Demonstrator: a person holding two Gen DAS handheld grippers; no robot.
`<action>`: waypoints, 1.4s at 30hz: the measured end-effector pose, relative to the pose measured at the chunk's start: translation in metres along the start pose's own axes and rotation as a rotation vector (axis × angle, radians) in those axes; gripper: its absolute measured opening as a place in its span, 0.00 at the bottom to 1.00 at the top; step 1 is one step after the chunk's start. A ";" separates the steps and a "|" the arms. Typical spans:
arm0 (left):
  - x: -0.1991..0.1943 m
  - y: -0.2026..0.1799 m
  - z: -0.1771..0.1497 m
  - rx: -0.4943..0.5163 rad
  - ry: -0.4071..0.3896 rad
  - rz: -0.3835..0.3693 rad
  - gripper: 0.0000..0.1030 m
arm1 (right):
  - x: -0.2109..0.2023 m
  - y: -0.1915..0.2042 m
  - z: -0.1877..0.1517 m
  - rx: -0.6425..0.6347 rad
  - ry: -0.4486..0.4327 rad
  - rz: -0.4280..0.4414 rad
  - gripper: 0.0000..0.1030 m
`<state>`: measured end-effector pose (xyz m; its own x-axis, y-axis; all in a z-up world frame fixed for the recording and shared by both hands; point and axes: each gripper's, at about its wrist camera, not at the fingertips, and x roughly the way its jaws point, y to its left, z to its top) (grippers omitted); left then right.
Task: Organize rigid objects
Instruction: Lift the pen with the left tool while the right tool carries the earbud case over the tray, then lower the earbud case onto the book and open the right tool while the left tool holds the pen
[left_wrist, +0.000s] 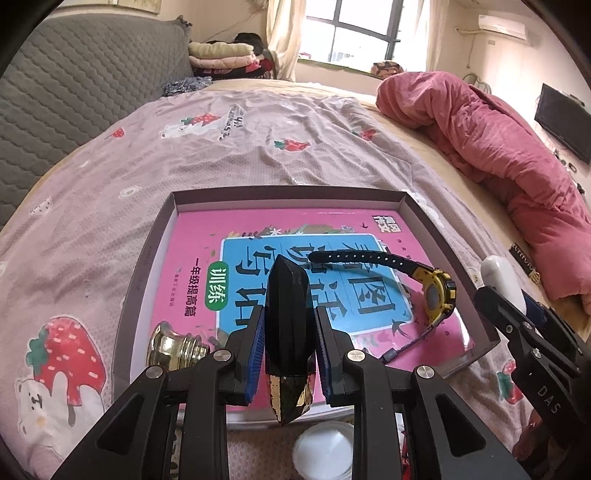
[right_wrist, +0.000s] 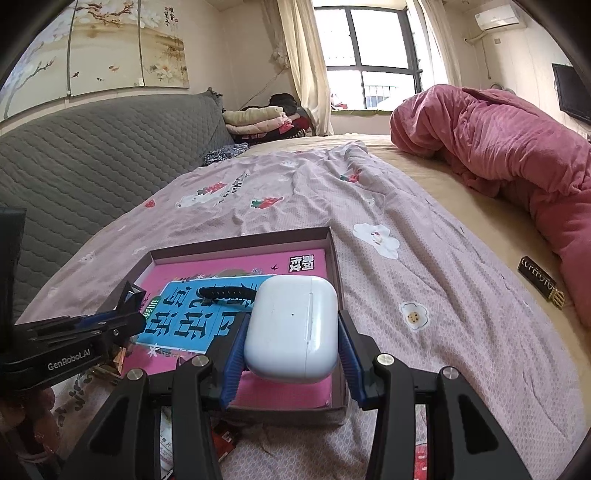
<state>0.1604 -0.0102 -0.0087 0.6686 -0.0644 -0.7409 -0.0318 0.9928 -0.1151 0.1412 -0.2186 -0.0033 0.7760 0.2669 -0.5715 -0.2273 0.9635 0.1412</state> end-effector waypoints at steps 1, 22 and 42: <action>0.001 0.000 0.000 0.000 0.001 0.001 0.25 | 0.000 0.000 0.000 -0.003 0.002 -0.004 0.45; 0.015 0.005 -0.008 0.006 0.029 0.016 0.25 | 0.012 0.006 -0.013 -0.076 0.090 -0.100 0.45; 0.022 0.007 -0.010 0.004 0.033 0.003 0.25 | 0.017 0.015 -0.015 -0.076 0.093 -0.058 0.45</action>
<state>0.1674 -0.0061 -0.0324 0.6436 -0.0643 -0.7626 -0.0308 0.9935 -0.1097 0.1418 -0.1995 -0.0225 0.7322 0.2048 -0.6495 -0.2310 0.9719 0.0460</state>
